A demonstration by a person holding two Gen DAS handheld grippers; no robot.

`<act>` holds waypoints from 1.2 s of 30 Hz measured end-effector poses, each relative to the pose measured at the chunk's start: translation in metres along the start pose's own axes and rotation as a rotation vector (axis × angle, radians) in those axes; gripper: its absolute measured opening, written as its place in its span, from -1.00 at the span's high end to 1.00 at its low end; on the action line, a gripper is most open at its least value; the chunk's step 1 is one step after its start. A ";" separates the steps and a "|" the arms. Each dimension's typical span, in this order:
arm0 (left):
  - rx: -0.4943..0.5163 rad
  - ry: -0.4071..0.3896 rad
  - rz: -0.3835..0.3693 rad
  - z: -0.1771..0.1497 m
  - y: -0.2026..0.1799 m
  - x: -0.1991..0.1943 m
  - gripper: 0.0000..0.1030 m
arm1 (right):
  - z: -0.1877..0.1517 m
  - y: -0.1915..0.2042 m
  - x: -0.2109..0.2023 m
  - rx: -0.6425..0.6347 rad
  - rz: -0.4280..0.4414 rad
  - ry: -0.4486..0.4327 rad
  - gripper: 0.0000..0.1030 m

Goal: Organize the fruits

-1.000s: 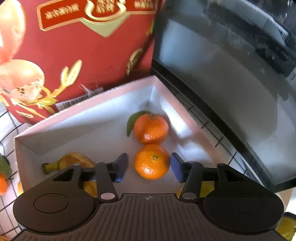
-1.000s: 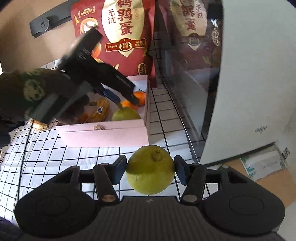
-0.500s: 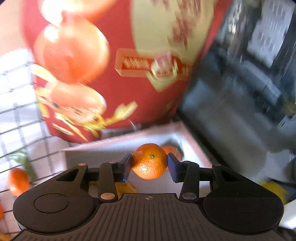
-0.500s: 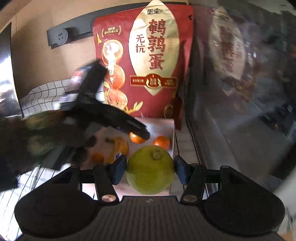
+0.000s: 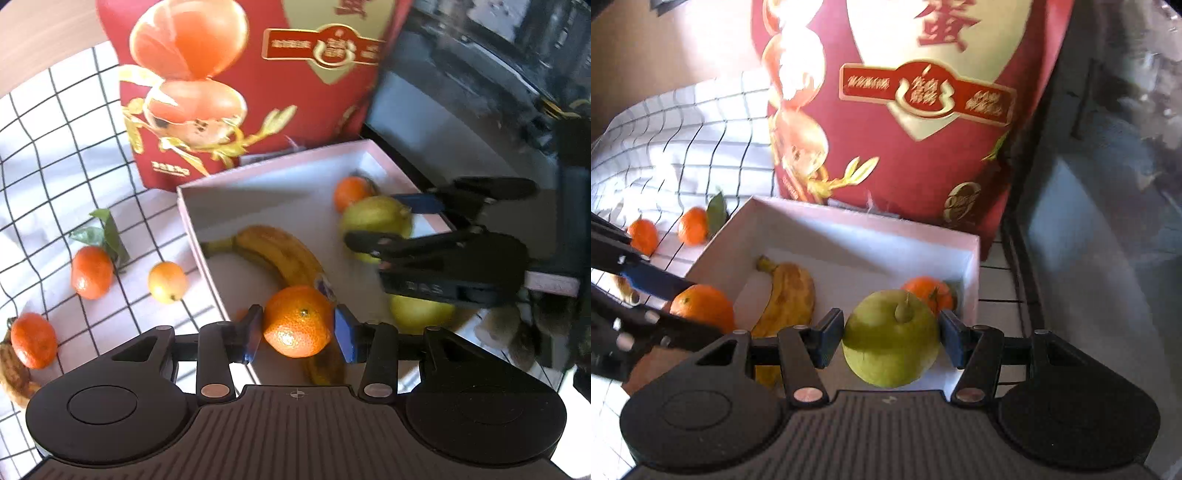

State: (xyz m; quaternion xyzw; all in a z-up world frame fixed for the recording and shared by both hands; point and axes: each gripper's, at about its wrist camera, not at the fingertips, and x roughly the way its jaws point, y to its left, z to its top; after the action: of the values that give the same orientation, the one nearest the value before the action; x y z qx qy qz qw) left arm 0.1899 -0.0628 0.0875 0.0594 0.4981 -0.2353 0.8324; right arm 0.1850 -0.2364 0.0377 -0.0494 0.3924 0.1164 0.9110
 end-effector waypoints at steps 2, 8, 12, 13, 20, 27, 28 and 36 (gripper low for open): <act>-0.016 -0.023 -0.017 -0.003 -0.001 -0.005 0.11 | -0.002 0.001 0.002 -0.018 0.007 0.003 -0.09; -0.138 -0.130 -0.087 -0.016 0.011 -0.043 0.11 | -0.007 0.003 -0.002 -0.032 -0.001 0.006 -0.07; -0.205 -0.169 -0.091 -0.038 0.023 -0.066 0.11 | -0.006 0.006 -0.008 -0.036 -0.035 -0.026 -0.08; -0.219 -0.175 -0.082 -0.045 0.027 -0.070 0.11 | -0.005 0.006 -0.011 -0.032 -0.040 -0.036 -0.09; -0.330 -0.163 0.007 -0.091 0.058 -0.080 0.11 | -0.012 0.007 -0.021 -0.017 -0.069 -0.022 -0.09; -0.563 -0.188 0.095 -0.128 0.111 -0.082 0.11 | -0.042 0.034 -0.073 0.001 -0.093 -0.104 -0.20; -0.608 -0.199 0.107 -0.131 0.121 -0.082 0.12 | -0.047 0.041 -0.081 0.000 -0.088 -0.113 -0.20; -0.832 -0.274 0.223 -0.137 0.192 -0.075 0.12 | -0.077 0.102 -0.111 -0.030 -0.023 -0.133 -0.28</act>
State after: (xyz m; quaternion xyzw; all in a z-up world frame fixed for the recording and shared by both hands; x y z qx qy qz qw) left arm 0.1372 0.1772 0.0576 -0.2588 0.4262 0.0705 0.8640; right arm 0.0320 -0.1710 0.0656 -0.0598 0.3288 0.1149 0.9355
